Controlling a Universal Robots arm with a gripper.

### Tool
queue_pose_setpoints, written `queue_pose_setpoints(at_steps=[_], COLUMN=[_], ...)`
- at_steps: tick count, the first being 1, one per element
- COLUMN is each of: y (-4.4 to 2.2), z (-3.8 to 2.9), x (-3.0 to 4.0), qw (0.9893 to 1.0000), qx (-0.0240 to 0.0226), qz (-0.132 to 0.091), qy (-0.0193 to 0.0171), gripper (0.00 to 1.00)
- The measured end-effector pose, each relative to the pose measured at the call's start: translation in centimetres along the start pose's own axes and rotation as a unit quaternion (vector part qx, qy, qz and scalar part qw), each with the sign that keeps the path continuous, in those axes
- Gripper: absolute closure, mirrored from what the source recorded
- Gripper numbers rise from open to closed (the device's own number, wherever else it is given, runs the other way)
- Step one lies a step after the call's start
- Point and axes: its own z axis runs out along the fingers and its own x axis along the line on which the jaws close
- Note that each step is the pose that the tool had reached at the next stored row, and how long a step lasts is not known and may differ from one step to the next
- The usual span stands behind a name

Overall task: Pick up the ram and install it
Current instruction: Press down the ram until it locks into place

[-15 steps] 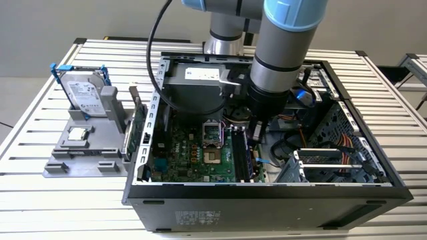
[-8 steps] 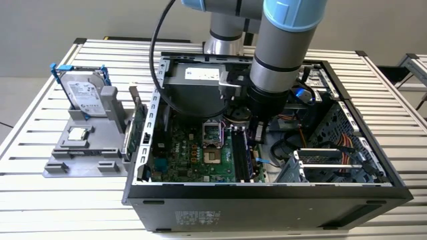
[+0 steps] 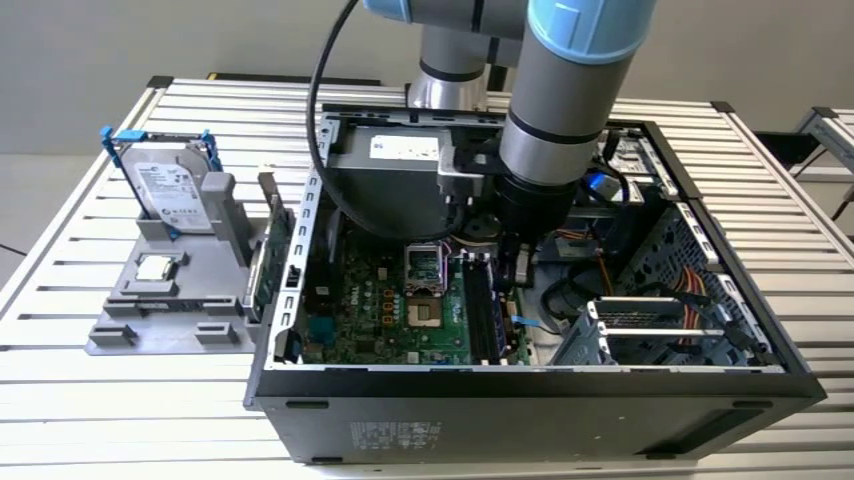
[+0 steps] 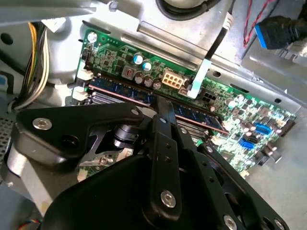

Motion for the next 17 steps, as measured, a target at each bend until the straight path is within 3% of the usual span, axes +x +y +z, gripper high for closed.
queue_pose_setpoints(at_steps=[8, 17], y=[0.18, 0.34], z=[0.06, 0.10], x=[0.00, 0.01], qw=[0.9993, 0.9992], qx=[0.0013, 0.0015], qz=[-0.038, -0.040], qy=[-0.0006, -0.0006], gripper=[1.00, 1.00])
